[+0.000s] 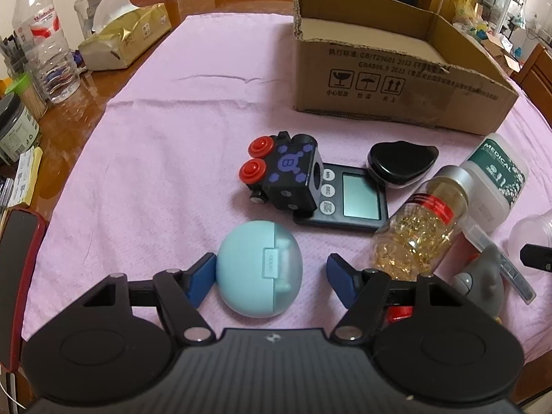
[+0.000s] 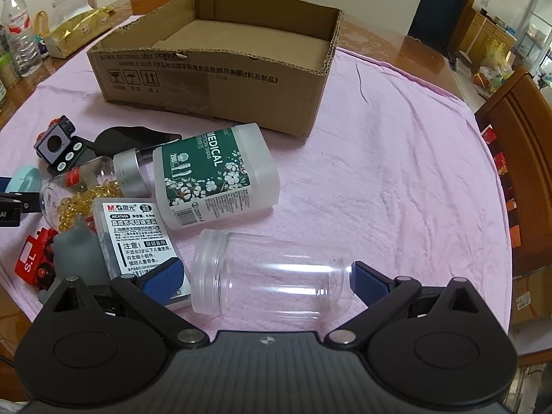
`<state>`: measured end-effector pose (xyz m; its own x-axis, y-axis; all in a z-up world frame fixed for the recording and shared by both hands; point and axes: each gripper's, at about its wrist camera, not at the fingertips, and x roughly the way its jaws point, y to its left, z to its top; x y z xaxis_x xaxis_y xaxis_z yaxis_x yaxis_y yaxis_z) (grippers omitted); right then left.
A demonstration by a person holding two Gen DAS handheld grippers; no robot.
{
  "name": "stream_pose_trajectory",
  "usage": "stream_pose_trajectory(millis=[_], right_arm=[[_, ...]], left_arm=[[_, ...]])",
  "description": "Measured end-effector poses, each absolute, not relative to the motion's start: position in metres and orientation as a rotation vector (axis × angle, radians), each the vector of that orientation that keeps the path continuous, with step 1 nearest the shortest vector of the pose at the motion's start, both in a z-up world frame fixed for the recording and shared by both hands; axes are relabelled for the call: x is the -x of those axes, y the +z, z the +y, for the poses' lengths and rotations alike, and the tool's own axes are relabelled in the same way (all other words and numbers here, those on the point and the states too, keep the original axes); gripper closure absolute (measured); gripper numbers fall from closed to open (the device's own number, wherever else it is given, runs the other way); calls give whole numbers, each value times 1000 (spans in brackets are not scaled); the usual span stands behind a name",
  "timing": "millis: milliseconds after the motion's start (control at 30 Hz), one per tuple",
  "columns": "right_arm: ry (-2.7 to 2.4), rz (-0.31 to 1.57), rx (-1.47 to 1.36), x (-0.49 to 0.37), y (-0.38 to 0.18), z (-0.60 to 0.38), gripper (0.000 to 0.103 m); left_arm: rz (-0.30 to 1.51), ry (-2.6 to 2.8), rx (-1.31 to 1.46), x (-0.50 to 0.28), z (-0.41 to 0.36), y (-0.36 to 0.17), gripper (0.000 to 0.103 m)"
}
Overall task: Organize rigid objects
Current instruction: 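Lower the left tool to the blue earbud case while the right tool approaches the clear jar, then close the left tool on the blue case while the right tool grasps the clear jar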
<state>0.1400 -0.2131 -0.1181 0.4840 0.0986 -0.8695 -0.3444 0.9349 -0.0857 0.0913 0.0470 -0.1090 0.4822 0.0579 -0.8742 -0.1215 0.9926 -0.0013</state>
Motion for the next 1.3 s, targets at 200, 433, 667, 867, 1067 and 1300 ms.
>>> stream_pose_trajectory(millis=[200, 433, 667, 867, 1067, 1300], right_arm=[[236, 1070, 267, -143, -124, -211, 3], [224, 1081, 283, -145, -125, -211, 8], [251, 1082, 314, -145, -122, -211, 8], [269, 1076, 327, -144, -116, -213, 8], [291, 1068, 333, -145, -108, -215, 8], [324, 1054, 334, -145, -97, -216, 8]], left_arm=[[1073, 97, 46, -95, 46, -109, 34], [1078, 72, 38, -98, 50, -108, 47], [1095, 18, 11, -102, 51, -108, 51], [1110, -27, -41, -103, 49, -107, 51], [1120, -71, -70, -102, 48, -103, 51], [1123, -125, -85, -100, 49, -86, 51]])
